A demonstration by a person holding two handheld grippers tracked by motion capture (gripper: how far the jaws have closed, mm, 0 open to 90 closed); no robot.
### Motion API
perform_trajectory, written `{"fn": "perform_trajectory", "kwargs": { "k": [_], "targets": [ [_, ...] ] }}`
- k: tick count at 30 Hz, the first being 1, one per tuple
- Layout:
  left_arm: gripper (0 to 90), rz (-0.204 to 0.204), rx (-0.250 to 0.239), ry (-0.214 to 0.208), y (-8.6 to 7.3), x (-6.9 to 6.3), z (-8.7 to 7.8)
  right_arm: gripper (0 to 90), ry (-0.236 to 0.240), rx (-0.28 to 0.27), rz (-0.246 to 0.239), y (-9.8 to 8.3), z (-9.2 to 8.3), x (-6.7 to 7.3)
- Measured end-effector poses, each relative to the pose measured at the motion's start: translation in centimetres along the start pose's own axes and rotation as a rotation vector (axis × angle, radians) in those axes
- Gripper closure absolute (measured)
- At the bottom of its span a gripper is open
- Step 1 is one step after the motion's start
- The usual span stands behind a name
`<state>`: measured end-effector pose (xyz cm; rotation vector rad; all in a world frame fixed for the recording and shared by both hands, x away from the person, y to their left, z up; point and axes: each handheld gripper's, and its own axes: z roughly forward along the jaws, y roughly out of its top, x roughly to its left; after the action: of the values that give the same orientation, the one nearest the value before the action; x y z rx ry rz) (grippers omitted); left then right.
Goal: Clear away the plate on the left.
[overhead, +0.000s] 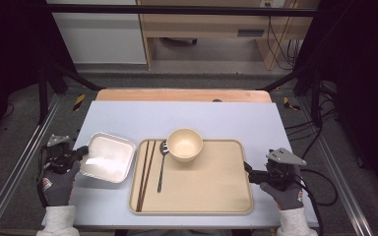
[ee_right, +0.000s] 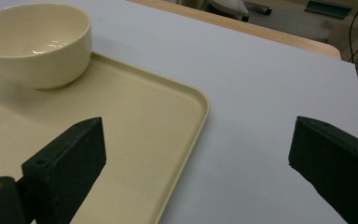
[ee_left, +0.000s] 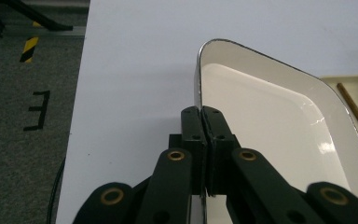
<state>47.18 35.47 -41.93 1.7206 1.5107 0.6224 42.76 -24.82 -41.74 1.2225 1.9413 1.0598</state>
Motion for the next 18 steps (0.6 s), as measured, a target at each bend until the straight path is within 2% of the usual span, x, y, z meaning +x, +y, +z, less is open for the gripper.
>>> {"fn": "perform_trajectory", "kwargs": {
  "k": [11,18],
  "targets": [
    [89.0,0.015,-0.107,-0.027,0.9,-1.2,-2.4,4.0,0.0,-0.002,0.004,0.0,-0.1,-0.1],
    [89.0,0.033,-0.145,-0.044,1.3,-2.1,-3.5,4.0,0.001,-0.002,0.005,0.1,-0.2,-0.1]
  ]
}}
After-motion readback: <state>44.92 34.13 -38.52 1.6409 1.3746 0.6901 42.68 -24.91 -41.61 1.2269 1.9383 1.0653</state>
